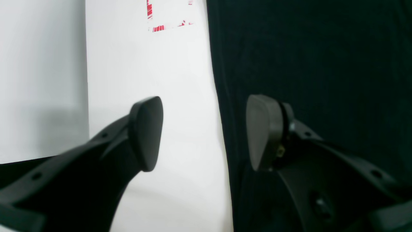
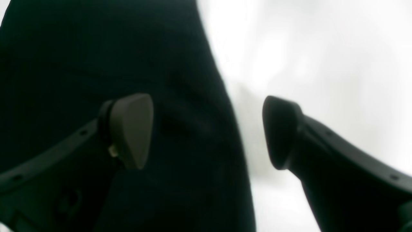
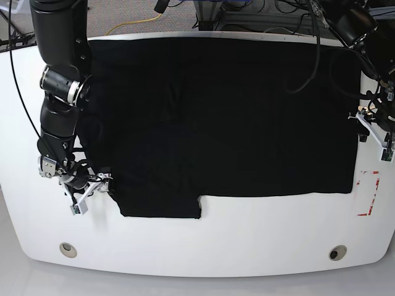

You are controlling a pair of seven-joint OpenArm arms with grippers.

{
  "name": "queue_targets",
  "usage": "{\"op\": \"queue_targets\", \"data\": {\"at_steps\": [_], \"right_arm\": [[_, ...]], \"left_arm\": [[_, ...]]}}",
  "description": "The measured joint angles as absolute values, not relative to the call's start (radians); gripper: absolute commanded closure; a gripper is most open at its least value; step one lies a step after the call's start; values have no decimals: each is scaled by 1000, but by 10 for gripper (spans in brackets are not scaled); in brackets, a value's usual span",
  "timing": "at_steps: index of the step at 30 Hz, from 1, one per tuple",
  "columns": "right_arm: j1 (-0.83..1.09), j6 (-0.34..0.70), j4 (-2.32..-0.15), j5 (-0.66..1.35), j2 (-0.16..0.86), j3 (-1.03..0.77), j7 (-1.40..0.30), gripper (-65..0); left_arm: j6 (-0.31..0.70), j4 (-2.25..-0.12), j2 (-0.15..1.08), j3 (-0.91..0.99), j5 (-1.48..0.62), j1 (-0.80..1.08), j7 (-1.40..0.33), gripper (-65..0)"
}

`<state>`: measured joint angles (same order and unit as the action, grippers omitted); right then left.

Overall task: Fold the T-shirt properly
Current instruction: 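Move both grippers down the shirt sides and grasp the hem corners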

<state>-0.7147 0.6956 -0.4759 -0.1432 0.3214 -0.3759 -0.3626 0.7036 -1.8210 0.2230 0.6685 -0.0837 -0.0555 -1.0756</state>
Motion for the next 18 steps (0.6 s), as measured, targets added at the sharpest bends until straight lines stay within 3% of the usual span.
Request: {"op": "queue_targets", "data": {"at_steps": [18], "right_arm": [[-636, 673, -476, -128, 309, -376, -294, -495]], "left_arm": [[704, -1821, 223, 665, -83, -62, -1076, -378]]}}
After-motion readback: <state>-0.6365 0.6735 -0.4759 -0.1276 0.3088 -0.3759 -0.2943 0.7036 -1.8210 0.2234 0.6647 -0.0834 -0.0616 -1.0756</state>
